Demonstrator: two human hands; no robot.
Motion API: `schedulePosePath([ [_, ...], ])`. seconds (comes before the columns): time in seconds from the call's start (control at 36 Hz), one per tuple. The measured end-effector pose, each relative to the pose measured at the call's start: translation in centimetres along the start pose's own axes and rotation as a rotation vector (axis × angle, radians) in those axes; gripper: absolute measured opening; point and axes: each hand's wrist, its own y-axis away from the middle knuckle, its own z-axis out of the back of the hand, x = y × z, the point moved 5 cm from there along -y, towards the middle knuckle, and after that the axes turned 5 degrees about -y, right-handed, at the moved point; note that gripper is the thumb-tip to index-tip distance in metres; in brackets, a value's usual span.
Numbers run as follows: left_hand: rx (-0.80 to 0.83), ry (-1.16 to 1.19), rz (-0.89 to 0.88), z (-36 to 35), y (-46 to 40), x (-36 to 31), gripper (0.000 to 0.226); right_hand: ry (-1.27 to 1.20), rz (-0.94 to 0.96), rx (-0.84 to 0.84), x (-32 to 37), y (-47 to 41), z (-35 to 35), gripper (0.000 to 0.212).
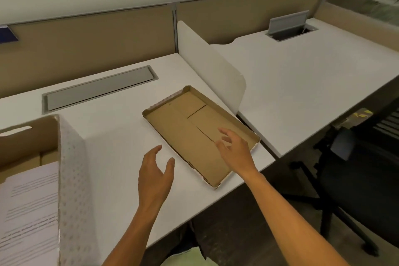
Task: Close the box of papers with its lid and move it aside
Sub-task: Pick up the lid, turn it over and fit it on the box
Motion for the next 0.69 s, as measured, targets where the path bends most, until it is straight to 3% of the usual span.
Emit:
schedulePosePath([
  [0.31,0.120,-0.042,0.138,-5.9,-6.5,1.7,0.068,0.256,-0.072,0.004,-1.8,-9.1,1.7,0.049],
  [0.47,0.148,-0.044,0.156,-7.6,-8.4,2.6,0.067,0.396,-0.114,0.035,-3.0,-13.3,1.3,0.039],
  [0.61,0.156,-0.105,0.110,-8.2,-9.5,2.9,0.064,0.507,-0.186,0.107,-4.5,-15.3,0.2,0.045],
  [0.69,0.167,-0.104,0.104,-8.5,-9.8,3.1,0.061,0.581,-0.187,0.099,-4.6,-16.0,-0.2,0.027],
])
